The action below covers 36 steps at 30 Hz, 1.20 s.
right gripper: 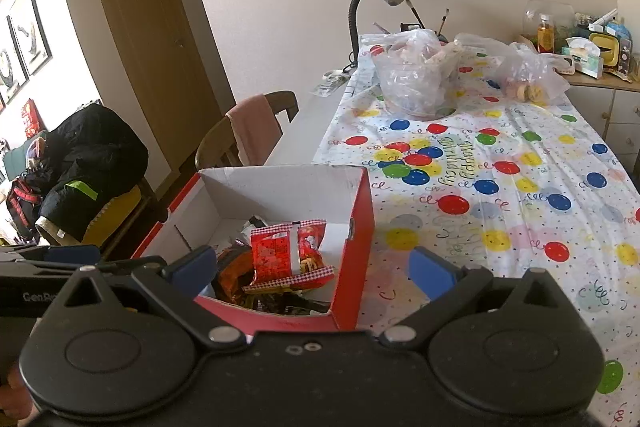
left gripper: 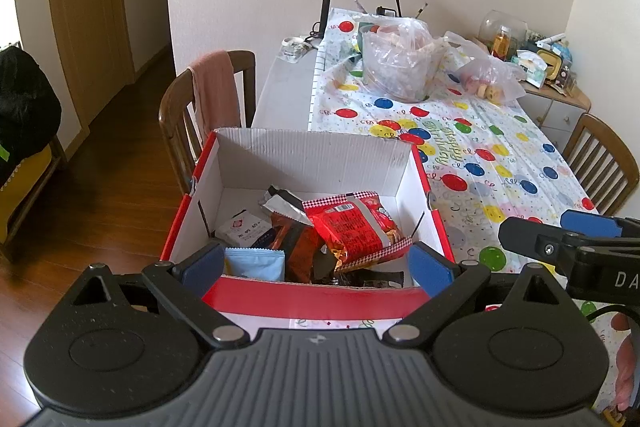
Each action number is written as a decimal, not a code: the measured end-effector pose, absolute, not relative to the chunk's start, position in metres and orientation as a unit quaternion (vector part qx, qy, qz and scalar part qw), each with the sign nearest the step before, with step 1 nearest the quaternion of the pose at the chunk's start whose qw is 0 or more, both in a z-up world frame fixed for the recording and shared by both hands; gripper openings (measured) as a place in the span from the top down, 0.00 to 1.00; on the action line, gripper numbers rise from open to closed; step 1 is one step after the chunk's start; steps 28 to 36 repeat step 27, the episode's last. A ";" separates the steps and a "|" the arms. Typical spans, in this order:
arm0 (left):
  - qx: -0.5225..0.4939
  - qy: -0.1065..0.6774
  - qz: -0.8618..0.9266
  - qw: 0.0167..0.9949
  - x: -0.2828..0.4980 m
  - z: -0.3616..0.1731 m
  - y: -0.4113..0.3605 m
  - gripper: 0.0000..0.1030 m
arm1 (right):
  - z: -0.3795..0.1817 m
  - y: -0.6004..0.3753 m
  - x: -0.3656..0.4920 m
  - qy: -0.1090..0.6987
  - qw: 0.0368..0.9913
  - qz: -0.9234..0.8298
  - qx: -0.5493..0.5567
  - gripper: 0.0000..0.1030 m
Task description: Organize snacks
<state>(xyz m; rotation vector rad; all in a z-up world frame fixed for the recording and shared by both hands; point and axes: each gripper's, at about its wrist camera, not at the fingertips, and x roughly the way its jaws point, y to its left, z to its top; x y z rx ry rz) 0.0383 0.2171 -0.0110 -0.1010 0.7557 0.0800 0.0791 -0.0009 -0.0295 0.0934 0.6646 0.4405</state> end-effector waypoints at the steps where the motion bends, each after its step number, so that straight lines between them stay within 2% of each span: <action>1: -0.050 0.369 0.039 0.927 0.038 -0.011 0.217 0.04 | -0.029 -0.001 0.079 0.324 0.921 0.214 0.046 0.00; 36: -0.045 0.377 0.037 0.924 0.045 -0.014 0.214 0.04 | -0.031 -0.006 0.084 0.332 0.920 0.202 0.046 0.00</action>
